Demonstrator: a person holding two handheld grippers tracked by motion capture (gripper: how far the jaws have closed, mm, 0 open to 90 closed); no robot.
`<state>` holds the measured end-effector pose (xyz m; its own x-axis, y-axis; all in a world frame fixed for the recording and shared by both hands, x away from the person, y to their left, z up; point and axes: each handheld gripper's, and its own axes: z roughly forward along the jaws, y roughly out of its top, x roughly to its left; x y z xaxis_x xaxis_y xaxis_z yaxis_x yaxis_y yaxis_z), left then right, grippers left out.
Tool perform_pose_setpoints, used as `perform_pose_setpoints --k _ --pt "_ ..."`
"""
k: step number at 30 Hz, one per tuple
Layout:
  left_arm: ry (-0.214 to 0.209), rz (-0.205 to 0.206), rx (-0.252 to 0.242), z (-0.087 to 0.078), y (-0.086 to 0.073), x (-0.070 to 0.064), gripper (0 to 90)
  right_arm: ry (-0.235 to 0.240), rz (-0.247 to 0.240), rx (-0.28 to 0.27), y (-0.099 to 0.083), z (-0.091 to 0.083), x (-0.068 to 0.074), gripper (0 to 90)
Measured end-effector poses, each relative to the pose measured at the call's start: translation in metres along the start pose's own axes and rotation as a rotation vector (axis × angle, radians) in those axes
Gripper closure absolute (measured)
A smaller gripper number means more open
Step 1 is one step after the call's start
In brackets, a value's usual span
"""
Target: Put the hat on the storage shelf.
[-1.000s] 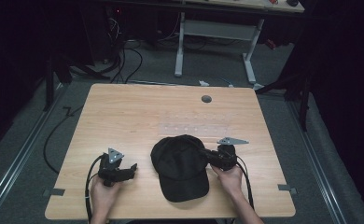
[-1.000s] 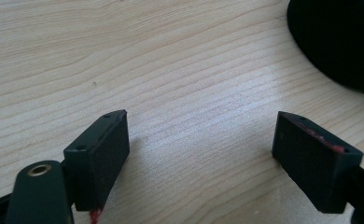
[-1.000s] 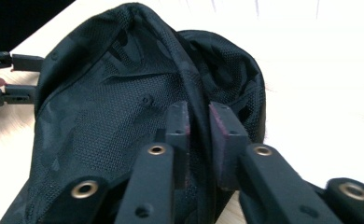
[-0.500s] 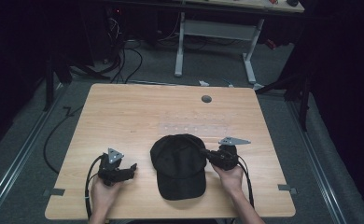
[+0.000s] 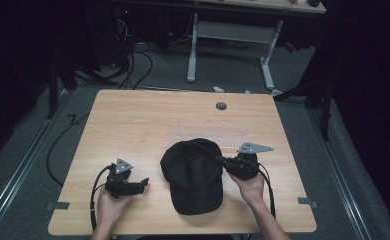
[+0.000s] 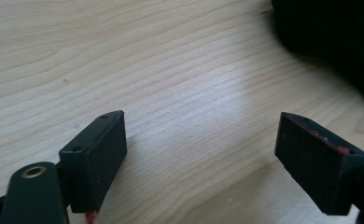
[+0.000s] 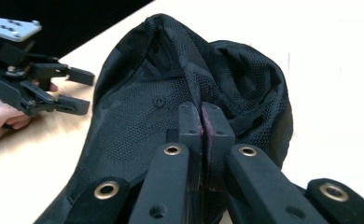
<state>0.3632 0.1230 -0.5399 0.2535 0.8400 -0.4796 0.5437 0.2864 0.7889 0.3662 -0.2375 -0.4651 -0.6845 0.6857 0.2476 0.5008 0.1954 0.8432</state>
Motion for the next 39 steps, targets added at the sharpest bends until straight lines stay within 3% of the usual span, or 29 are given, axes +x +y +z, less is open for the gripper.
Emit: perform_pose_setpoints --k 1,2,5,9,10,12,15,24,29,34,39 --pt "-0.026 -0.025 0.018 -0.001 0.001 -0.002 16.0 0.005 -0.009 -0.002 0.003 -0.002 0.001 88.3" --pt "-0.026 -0.025 0.018 -0.001 0.001 -0.002 15.8 0.010 -0.019 -0.006 0.005 -0.004 0.002 88.3" --pt "-0.082 -0.061 0.022 -0.005 0.004 -0.007 15.6 0.022 -0.045 -0.018 0.012 -0.010 0.005 88.5" --pt "-0.124 -0.067 0.027 -0.008 0.007 -0.014 14.5 0.032 -0.070 -0.030 0.019 -0.016 0.006 88.5" --pt "-0.157 -0.072 0.039 -0.011 0.010 -0.019 14.2 0.034 -0.077 -0.033 0.021 -0.017 0.006 88.6" --pt "-0.171 -0.071 0.043 -0.012 0.012 -0.022 13.0 0.039 -0.093 -0.039 0.024 -0.020 0.008 88.6" --pt "-0.234 -0.079 0.062 -0.015 0.018 -0.033 11.4 0.050 -0.111 -0.050 0.029 -0.024 0.009 88.6" --pt "-0.319 -0.094 0.085 -0.016 0.028 -0.049 9.1 0.082 -0.161 -0.083 0.046 -0.035 0.015 88.6" --pt "-0.363 -0.121 0.097 -0.010 0.033 -0.055 8.5 0.101 -0.182 -0.096 0.051 -0.039 0.018 88.7" --pt "-0.421 -0.148 0.120 -0.007 0.038 -0.062 7.3 0.155 -0.209 -0.114 0.056 -0.044 0.021 88.6" --pt "-0.471 -0.142 0.142 -0.008 0.041 -0.069 6.7 0.207 -0.215 -0.135 0.059 -0.048 0.022 88.6"
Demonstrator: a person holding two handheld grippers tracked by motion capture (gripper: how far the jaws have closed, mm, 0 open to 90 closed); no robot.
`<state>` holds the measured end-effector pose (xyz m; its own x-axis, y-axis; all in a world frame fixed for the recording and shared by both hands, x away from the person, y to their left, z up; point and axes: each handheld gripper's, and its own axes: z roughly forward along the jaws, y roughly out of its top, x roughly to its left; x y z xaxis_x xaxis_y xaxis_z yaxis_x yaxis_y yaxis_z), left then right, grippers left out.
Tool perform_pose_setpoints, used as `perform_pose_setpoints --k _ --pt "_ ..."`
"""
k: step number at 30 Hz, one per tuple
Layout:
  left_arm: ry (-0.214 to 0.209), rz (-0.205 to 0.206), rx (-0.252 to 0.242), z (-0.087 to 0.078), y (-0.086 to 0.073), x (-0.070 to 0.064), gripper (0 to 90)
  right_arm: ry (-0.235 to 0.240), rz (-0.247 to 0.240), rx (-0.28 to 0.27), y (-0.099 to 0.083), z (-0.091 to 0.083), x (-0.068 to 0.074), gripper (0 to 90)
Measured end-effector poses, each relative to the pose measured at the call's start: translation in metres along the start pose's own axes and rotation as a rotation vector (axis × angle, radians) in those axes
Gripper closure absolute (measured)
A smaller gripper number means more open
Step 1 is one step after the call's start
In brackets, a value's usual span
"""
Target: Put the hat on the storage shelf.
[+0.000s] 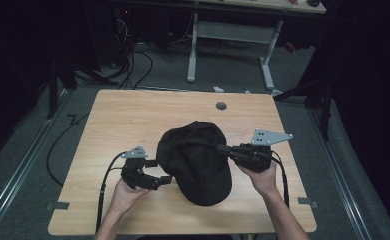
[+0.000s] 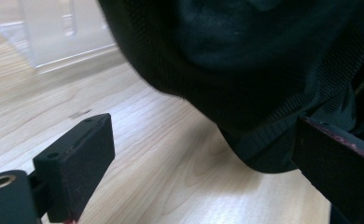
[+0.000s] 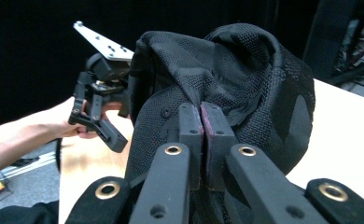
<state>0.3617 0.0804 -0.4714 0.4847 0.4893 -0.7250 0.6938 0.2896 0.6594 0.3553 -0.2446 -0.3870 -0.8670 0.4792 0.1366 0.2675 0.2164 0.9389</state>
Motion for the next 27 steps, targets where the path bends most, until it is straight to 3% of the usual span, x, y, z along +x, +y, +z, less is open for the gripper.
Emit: perform_pose_setpoints --k 1,7,10,14,19,27 --pt "-0.029 -0.006 0.009 0.000 0.002 -0.003 6.6 0.010 -0.001 -0.004 0.001 -0.001 0.000 88.6" --pt "-0.100 -0.046 0.028 -0.001 0.004 -0.007 6.8 0.067 -0.023 -0.022 0.003 -0.003 0.001 88.6" --pt "-0.131 -0.037 0.068 0.001 0.003 -0.011 7.6 0.083 -0.033 -0.026 0.004 -0.002 0.001 88.6" --pt "-0.165 0.005 0.115 0.003 -0.003 -0.019 14.2 0.101 -0.050 -0.041 0.003 0.000 0.001 88.6" --pt "-0.154 0.036 0.127 0.004 -0.006 -0.022 23.8 0.078 -0.067 -0.029 0.003 0.001 -0.001 88.5" --pt "-0.188 0.042 0.169 0.000 -0.009 -0.026 43.9 0.020 -0.077 -0.007 0.002 0.006 -0.004 88.3"
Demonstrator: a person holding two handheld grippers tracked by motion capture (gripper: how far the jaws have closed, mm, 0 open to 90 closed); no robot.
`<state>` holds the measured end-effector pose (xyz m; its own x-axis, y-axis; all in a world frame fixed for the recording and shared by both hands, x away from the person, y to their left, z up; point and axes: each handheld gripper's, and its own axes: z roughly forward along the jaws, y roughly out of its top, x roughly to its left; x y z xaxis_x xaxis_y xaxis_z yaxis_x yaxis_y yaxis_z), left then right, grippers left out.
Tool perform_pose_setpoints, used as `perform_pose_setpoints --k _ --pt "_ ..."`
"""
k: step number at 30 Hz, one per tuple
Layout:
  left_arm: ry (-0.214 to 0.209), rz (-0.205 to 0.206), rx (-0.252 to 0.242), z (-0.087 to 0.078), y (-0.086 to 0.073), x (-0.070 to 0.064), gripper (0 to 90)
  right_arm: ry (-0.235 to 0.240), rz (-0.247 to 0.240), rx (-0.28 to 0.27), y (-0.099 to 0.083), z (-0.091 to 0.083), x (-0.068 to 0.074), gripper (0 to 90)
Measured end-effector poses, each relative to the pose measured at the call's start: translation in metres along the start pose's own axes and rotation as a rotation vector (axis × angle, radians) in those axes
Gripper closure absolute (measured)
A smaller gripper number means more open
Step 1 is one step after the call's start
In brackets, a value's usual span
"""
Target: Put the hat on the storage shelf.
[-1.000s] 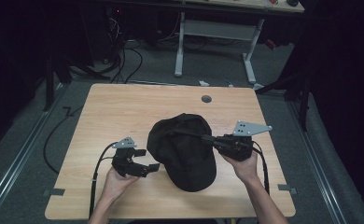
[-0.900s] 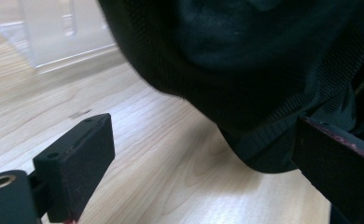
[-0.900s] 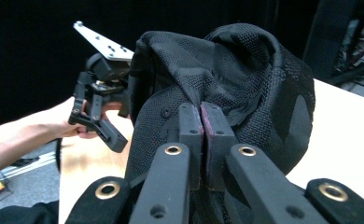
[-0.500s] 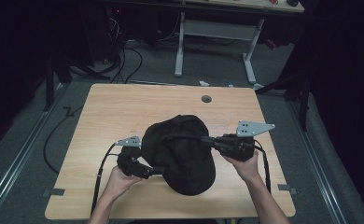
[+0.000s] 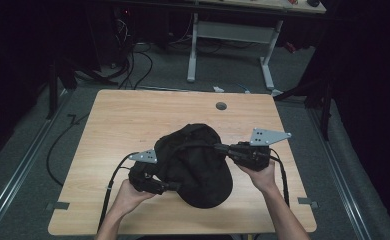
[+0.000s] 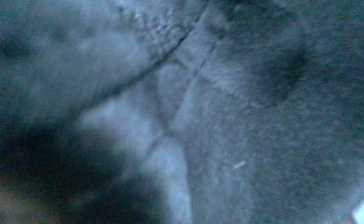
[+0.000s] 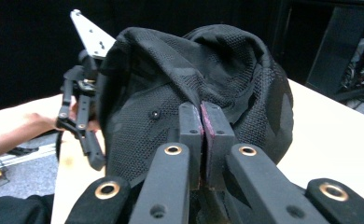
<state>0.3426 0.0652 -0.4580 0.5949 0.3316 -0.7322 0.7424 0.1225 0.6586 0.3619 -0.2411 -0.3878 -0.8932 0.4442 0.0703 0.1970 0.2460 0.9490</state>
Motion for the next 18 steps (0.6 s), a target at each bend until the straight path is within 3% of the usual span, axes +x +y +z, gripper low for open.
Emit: perform_pose_setpoints --k 6,14,18 --pt "-0.032 0.009 0.023 -0.004 -0.002 -0.007 59.7 -0.040 0.027 0.004 0.000 0.004 -0.005 88.1" --pt "-0.012 0.069 0.032 -0.007 -0.008 -0.020 66.8 -0.058 0.026 0.013 0.007 0.011 -0.004 87.8" --pt "-0.022 0.080 0.027 -0.009 -0.010 -0.024 68.5 -0.056 0.038 0.007 0.009 0.012 -0.006 87.4"
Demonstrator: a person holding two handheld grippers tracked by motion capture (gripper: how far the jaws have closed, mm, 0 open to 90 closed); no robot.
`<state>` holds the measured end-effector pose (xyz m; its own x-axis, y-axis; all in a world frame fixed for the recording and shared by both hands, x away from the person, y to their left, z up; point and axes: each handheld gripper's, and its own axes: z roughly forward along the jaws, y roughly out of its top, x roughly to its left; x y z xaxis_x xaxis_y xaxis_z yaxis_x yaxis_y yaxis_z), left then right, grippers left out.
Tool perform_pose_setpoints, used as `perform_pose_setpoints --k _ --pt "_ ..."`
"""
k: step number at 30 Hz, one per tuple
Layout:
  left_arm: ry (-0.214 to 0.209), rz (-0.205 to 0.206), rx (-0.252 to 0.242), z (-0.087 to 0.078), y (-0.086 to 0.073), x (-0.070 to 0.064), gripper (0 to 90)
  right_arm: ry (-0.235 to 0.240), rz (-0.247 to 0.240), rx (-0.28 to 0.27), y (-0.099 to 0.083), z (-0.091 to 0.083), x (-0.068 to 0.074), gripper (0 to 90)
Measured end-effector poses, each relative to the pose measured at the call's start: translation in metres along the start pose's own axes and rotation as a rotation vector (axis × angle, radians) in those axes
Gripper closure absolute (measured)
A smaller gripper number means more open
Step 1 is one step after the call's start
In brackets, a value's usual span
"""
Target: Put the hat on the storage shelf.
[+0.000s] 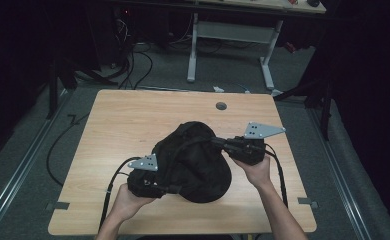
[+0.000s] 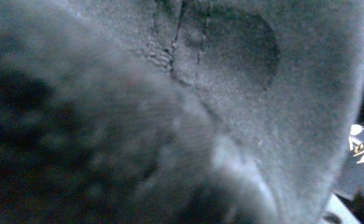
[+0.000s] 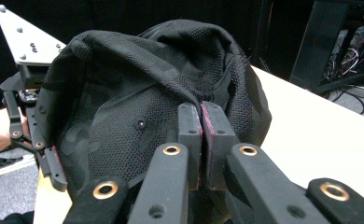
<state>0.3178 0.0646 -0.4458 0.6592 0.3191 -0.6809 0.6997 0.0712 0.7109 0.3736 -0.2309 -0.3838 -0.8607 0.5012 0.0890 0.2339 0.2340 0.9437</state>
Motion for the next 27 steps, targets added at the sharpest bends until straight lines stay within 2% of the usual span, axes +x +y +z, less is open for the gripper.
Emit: perform_pose_setpoints --k 3,6,12,14,16,18,19,21,22,23,24,26,27 --pt "0.014 0.013 -0.005 0.001 -0.002 -0.002 69.7 -0.013 0.001 0.017 -0.001 0.001 0.000 86.6" --pt "0.007 0.020 -0.024 0.000 -0.002 -0.005 70.8 -0.024 0.008 0.020 -0.002 -0.001 0.000 84.1" --pt "0.019 0.049 -0.053 -0.001 -0.002 -0.009 72.1 -0.053 0.033 0.023 -0.001 -0.005 0.000 67.8" --pt "0.013 0.044 -0.059 -0.003 -0.002 -0.010 72.3 -0.058 0.046 0.027 -0.002 -0.007 -0.001 56.3" --pt "0.013 0.045 -0.074 -0.005 -0.001 -0.011 72.2 -0.052 0.050 0.025 -0.003 -0.009 -0.002 54.5" --pt "0.015 0.044 -0.094 -0.007 0.001 -0.011 72.1 -0.083 0.053 0.009 -0.009 -0.015 -0.001 50.3" --pt "0.016 0.038 -0.102 -0.009 0.002 -0.011 72.1 -0.083 0.053 0.009 -0.009 -0.015 -0.001 50.3" --pt "0.026 0.041 -0.125 -0.011 0.004 -0.011 71.9 -0.122 0.057 0.027 -0.016 -0.019 -0.002 48.3" --pt "0.031 0.041 -0.133 -0.013 0.006 -0.011 71.8 -0.167 0.067 0.058 -0.025 -0.022 -0.003 47.6" --pt "0.043 0.041 -0.160 -0.016 0.008 -0.010 71.7 -0.188 0.078 0.075 -0.031 -0.023 -0.003 47.4" --pt "0.043 0.041 -0.160 -0.016 0.008 -0.010 71.6 -0.208 0.087 0.086 -0.037 -0.025 -0.004 47.2" --pt "0.062 0.029 -0.200 -0.020 0.013 -0.009 71.5 -0.250 0.104 0.114 -0.049 -0.027 -0.004 46.7" --pt "0.062 0.029 -0.200 -0.020 0.013 -0.009 71.4 -0.274 0.107 0.130 -0.056 -0.028 -0.004 46.5"
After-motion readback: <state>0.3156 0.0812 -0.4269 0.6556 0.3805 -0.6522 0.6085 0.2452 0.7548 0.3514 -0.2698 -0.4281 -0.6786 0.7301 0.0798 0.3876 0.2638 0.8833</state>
